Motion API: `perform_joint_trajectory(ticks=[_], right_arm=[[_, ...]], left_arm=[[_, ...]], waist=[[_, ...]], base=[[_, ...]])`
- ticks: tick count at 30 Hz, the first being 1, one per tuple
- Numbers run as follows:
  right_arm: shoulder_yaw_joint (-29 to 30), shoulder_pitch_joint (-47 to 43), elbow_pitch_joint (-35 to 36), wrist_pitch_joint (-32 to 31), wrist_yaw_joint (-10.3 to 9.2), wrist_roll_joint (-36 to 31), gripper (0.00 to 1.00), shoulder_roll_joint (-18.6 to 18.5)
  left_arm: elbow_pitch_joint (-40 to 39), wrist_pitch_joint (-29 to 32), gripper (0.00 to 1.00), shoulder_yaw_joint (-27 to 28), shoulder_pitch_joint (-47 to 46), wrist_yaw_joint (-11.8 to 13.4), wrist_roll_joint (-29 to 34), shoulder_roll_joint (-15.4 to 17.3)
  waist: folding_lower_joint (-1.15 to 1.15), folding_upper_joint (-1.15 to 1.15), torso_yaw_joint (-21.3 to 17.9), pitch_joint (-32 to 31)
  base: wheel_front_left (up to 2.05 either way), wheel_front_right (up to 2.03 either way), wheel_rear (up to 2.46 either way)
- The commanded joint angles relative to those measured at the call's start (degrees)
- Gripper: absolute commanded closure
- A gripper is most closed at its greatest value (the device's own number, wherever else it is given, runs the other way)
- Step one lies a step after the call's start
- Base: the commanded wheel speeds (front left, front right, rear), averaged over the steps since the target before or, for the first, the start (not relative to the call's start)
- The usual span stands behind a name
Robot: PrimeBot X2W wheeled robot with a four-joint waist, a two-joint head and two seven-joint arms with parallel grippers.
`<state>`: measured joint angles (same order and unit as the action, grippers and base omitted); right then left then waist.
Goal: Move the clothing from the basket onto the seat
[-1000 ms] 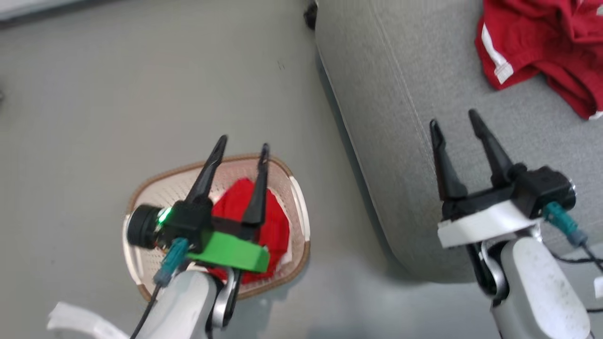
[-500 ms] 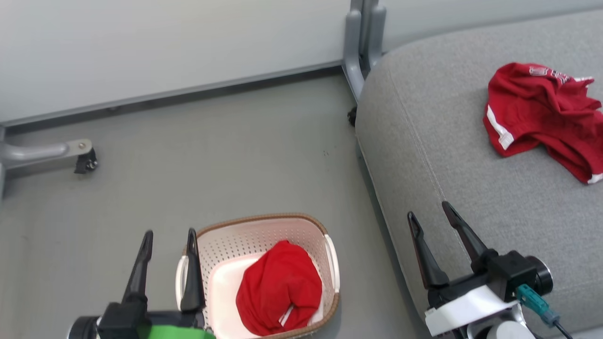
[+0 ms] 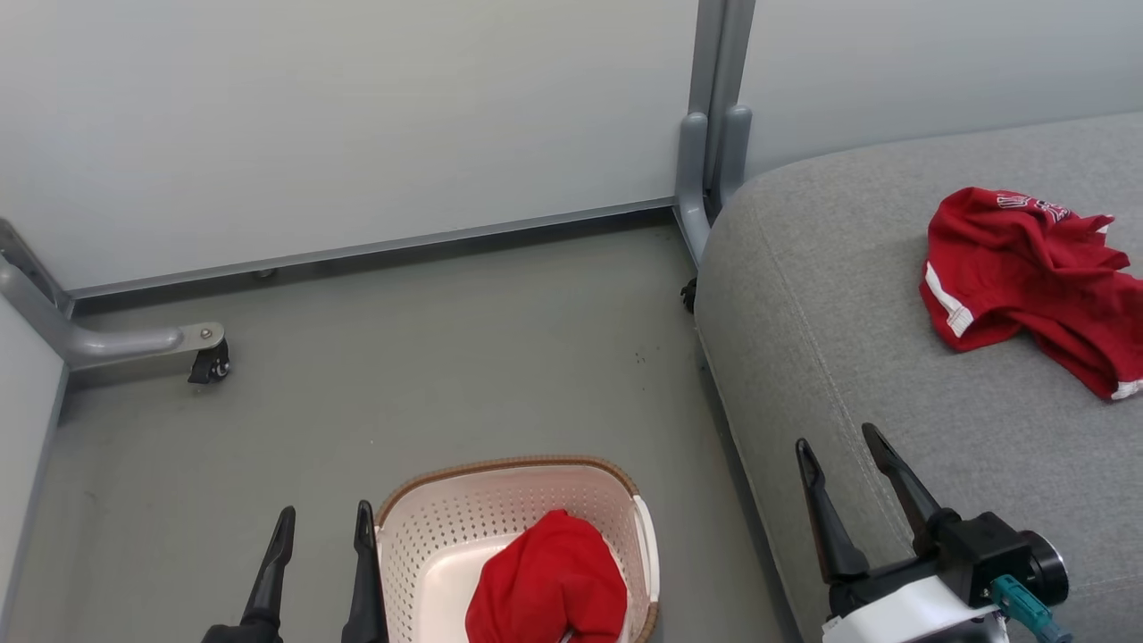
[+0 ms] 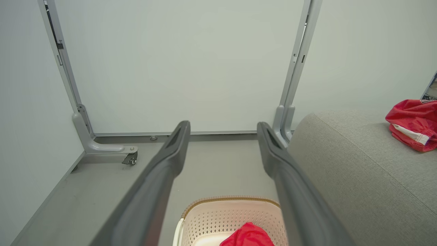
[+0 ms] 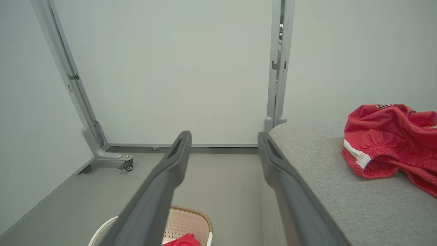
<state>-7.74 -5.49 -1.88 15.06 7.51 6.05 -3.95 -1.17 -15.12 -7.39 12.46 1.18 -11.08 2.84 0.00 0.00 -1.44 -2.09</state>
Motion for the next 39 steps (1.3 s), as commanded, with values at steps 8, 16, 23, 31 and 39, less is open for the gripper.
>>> perform_joint_trajectory(ticks=[8,16,23,31,39], right_arm=[[0.08,-0.9,-0.82,0.18,-0.04,0.42,0.0,0.38],[0.18,-1.05,-1.14,0.18,-0.04,0.43,0.0,0.45],[0.63,-0.83,-1.12,0.18,-0.04,0.94,0.0,0.62],[0.59,-0.36,-0.98,0.18,-0.04,0.73,0.0,0.69],[2.09,-0.17,-0.06,0.18,-0.04,1.27,0.0,0.9]], left_arm=[[0.2,-0.04,0.0,0.47,1.08,0.18,0.49,0.11],[0.23,-0.04,0.0,0.34,0.55,0.22,0.76,0.1],[0.36,-0.04,0.0,0.97,0.33,-0.07,1.04,0.1],[0.54,-0.04,0.0,1.03,-0.13,-0.16,1.18,0.1],[2.42,-0.04,0.0,0.26,-1.55,-0.77,1.68,0.1]], waist=[[0.0,0.0,-0.39,-0.42],[0.0,0.0,-0.35,-0.28],[0.0,0.0,-0.35,-0.33],[0.0,0.0,-0.32,-0.2],[0.0,0.0,-0.33,1.89]], base=[[0.0,0.0,0.0],[0.0,0.0,0.0],[0.0,0.0,0.0],[0.0,0.0,0.0],[0.0,0.0,0.0]])
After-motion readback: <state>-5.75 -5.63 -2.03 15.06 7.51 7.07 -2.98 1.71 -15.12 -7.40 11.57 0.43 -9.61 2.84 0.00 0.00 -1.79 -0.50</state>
